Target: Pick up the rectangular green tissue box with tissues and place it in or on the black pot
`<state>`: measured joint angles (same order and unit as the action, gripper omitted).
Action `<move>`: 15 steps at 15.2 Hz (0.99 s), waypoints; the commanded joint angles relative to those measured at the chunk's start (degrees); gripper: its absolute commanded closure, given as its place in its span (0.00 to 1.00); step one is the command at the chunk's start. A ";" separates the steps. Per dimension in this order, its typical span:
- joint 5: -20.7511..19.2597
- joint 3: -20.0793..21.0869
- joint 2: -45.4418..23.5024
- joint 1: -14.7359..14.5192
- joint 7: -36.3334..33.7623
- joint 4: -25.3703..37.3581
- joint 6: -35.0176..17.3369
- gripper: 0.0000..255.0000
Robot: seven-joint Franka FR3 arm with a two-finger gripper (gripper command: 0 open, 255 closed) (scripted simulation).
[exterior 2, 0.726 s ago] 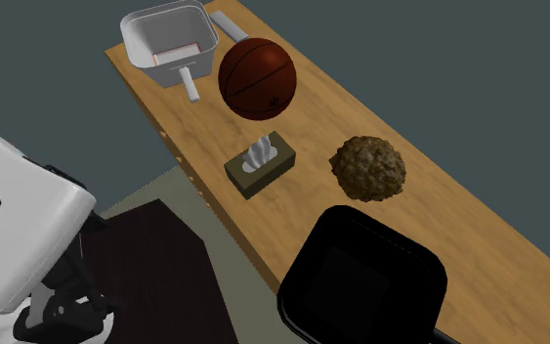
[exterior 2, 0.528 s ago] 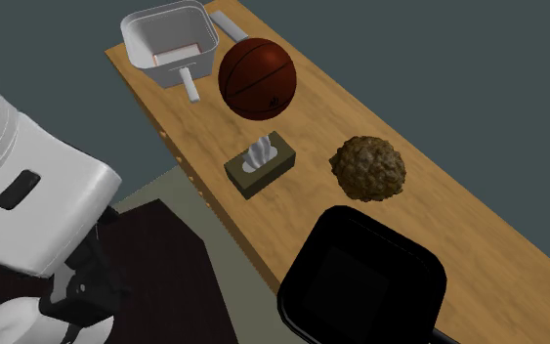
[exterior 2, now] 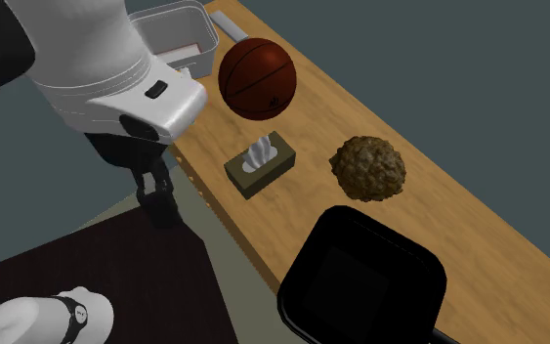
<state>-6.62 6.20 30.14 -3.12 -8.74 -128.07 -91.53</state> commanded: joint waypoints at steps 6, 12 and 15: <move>-2.74 6.76 -15.49 -1.00 -9.28 6.46 -3.27 0.00; -7.43 10.78 -30.45 -2.60 -17.31 15.35 -3.12 0.00; -10.23 11.82 -38.37 -4.09 -20.96 20.90 -2.02 0.00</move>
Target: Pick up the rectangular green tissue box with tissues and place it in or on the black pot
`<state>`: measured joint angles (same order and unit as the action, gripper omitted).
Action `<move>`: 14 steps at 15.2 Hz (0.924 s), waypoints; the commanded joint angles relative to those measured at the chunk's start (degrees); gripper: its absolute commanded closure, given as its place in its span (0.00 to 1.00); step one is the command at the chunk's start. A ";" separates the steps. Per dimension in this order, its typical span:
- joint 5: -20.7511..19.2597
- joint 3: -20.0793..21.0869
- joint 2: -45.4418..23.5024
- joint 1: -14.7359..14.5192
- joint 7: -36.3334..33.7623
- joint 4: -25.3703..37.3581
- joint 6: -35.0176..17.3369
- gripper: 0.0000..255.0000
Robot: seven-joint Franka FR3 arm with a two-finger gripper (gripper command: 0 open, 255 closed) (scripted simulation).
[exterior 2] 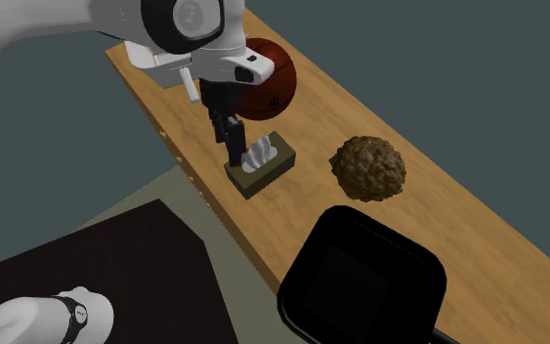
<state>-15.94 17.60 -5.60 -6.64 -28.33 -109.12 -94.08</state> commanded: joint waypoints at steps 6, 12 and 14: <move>-6.25 0.50 -19.02 -5.00 -6.85 15.52 4.58 0.00; -8.74 -0.54 -28.07 -7.67 -8.67 22.84 6.18 0.00; -8.84 -0.61 -27.69 -7.20 -8.88 20.86 4.60 0.00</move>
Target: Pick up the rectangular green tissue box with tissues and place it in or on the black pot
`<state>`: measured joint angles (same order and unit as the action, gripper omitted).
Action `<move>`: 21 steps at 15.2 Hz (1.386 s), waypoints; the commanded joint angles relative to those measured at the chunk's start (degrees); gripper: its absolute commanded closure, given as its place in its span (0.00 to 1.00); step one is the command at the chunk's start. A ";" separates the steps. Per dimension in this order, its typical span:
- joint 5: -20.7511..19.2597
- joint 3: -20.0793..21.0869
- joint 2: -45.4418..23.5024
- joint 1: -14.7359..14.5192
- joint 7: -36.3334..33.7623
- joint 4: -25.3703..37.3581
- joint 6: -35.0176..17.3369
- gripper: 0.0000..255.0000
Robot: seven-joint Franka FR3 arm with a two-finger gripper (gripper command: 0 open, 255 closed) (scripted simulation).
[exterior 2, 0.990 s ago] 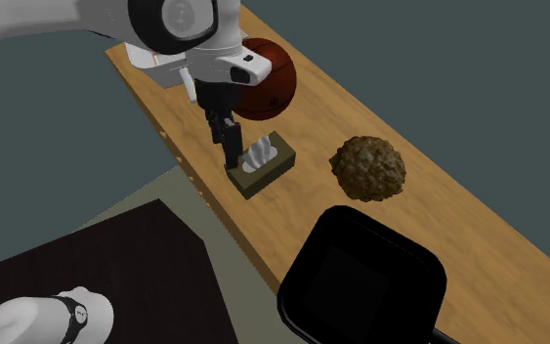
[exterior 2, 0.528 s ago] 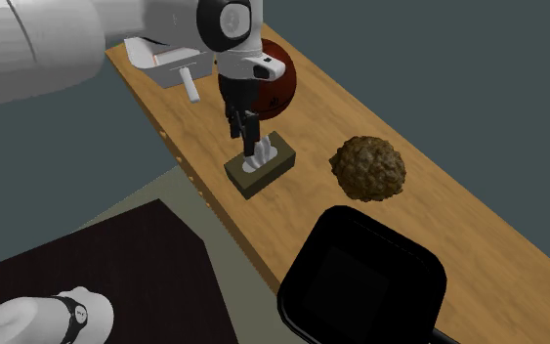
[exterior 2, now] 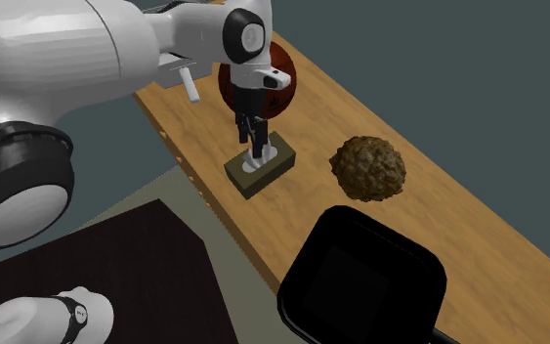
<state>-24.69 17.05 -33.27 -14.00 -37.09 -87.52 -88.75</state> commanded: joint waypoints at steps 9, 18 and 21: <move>-0.35 -0.23 0.53 0.94 -0.50 -4.03 -3.50 0.00; -0.37 -0.25 0.47 0.96 -0.46 -3.94 -3.48 1.00; -0.35 -0.22 0.53 0.95 -0.51 -4.03 -3.50 1.00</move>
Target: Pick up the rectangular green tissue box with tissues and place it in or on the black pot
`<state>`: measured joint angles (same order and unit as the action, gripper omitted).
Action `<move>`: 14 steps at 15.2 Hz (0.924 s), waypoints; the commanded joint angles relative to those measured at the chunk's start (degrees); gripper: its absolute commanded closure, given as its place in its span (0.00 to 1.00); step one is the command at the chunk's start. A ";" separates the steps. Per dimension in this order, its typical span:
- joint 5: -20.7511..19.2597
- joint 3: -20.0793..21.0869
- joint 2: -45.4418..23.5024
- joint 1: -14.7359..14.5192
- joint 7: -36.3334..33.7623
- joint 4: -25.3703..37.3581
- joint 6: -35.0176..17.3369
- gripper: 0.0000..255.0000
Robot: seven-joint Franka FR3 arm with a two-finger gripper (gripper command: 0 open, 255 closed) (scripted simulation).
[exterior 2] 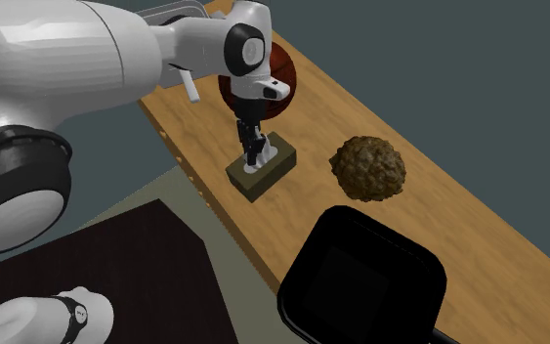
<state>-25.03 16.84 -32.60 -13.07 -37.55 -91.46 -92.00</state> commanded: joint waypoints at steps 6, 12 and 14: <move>0.61 0.29 1.99 0.04 1.15 1.32 3.02 1.00; 1.12 0.53 3.78 -0.03 2.37 3.26 6.46 1.00; 1.25 0.59 4.30 -0.07 2.78 4.02 7.65 1.00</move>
<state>-23.82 17.42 -28.39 -13.08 -35.00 -88.07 -85.05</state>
